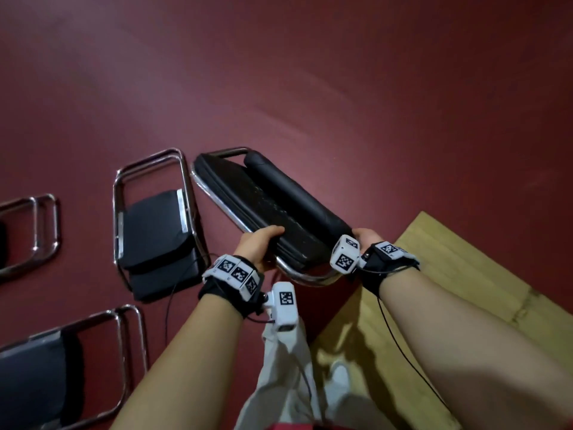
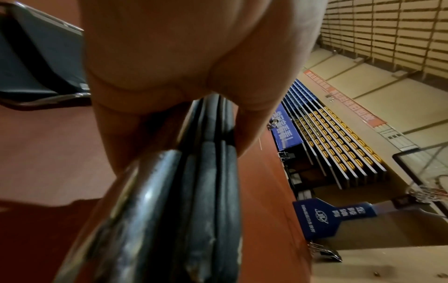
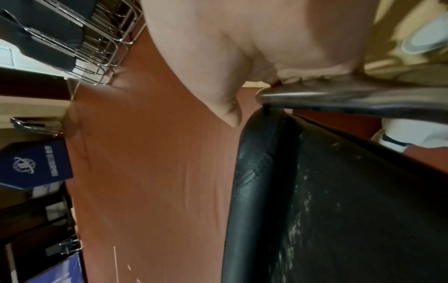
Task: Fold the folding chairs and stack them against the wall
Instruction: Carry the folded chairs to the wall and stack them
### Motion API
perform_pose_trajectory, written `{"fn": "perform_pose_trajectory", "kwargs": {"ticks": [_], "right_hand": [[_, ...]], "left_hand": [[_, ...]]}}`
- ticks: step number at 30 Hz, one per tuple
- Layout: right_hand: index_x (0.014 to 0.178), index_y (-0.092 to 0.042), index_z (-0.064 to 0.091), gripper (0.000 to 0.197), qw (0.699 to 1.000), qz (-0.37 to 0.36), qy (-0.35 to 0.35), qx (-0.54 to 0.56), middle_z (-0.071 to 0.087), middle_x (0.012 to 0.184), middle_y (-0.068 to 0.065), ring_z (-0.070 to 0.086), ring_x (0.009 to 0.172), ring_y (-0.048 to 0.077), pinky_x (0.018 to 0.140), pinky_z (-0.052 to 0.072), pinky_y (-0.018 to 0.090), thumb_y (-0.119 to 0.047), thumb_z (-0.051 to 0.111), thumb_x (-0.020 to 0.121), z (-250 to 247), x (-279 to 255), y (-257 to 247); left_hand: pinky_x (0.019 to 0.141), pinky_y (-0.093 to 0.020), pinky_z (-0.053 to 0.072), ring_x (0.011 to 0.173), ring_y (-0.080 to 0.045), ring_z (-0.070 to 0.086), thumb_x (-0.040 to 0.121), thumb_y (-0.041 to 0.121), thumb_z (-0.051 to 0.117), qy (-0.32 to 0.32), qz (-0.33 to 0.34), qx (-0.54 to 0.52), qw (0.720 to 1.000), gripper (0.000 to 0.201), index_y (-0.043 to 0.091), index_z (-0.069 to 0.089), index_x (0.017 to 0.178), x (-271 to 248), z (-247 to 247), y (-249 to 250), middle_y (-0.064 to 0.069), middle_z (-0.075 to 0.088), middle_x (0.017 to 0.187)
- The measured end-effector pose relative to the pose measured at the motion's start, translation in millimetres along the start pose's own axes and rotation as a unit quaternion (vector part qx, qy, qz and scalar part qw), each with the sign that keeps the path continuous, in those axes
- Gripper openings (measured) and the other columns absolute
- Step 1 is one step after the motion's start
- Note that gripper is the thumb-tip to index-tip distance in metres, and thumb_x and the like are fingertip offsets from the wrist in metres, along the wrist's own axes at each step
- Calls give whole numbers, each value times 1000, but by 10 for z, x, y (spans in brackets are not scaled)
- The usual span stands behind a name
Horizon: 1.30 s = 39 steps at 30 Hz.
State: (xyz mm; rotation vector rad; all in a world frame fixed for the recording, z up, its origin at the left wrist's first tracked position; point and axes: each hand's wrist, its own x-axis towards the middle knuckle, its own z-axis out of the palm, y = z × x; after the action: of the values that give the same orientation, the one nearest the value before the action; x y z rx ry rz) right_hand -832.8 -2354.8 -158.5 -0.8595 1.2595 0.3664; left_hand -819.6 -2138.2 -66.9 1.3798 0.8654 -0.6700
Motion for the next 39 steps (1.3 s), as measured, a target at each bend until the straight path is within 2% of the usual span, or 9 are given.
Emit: {"fn": "perform_pose_trajectory", "kwargs": {"ticks": [3,5,10,17,21,25,29,33,39], "right_hand": [[76,-14,45,27,996,-39,-4,-78,45,81,1,46,69,13,89,43,32,-16,40,103,141,-82,-356],[93,-10,50,15,997,-40,-6,-67,45,83,6,48,71,21,86,49,37,-24,48,99,308,-159,-665],[146,-6,35,47,996,-74,1,-44,51,124,17,50,72,26,54,41,33,-22,46,103,753,-647,-1234],[100,-13,54,7,992,-109,-39,-54,56,104,13,52,68,24,61,43,34,-19,53,98,1154,-801,-1750],[124,-21,47,31,956,-212,-61,-193,59,90,8,55,68,22,61,43,30,-12,55,96,1276,-763,-2126],[134,-15,51,53,870,-361,-53,-332,60,97,4,62,83,21,72,47,27,-4,68,85,1429,-586,-2569],[136,-24,55,66,679,-509,-13,-528,49,141,5,45,132,24,111,34,30,-13,73,73,1533,-412,-3008],[138,-30,52,70,548,-546,8,-633,41,150,-1,28,144,23,120,19,44,-22,73,72,1676,-250,-3311],[151,-37,31,91,469,-474,-21,-745,22,161,-1,11,151,24,122,7,53,-32,79,73,1946,14,-3462]], "left_hand": [[71,-51,60,77,-34,74,82,8,76,6,28,19,999,38,-2,60,115,119,104,522,-20,74,93],[73,-53,60,79,-35,74,81,8,78,4,42,36,998,39,-3,60,113,240,122,862,-22,73,95],[67,-42,61,71,-29,71,80,13,81,-4,83,139,987,34,-3,64,104,473,139,1466,-17,72,84],[68,-37,59,78,-29,71,75,23,87,-15,134,290,947,61,-4,56,119,641,358,2206,-17,70,99],[74,-38,59,77,-28,71,72,29,89,-3,163,371,914,53,-1,65,108,776,590,2496,-12,72,88],[85,-37,54,97,-29,69,76,30,87,14,187,431,883,57,4,64,122,896,853,2772,-11,71,110],[98,-30,45,121,-28,60,81,24,83,14,197,487,851,70,5,53,141,948,1016,2989,-10,62,134],[96,-28,48,112,-23,65,81,20,81,36,214,544,811,56,16,61,134,966,1026,3134,-3,68,124],[103,-23,41,121,-19,60,80,7,79,4,209,565,798,64,14,56,140,1051,771,3295,0,64,131]]}}
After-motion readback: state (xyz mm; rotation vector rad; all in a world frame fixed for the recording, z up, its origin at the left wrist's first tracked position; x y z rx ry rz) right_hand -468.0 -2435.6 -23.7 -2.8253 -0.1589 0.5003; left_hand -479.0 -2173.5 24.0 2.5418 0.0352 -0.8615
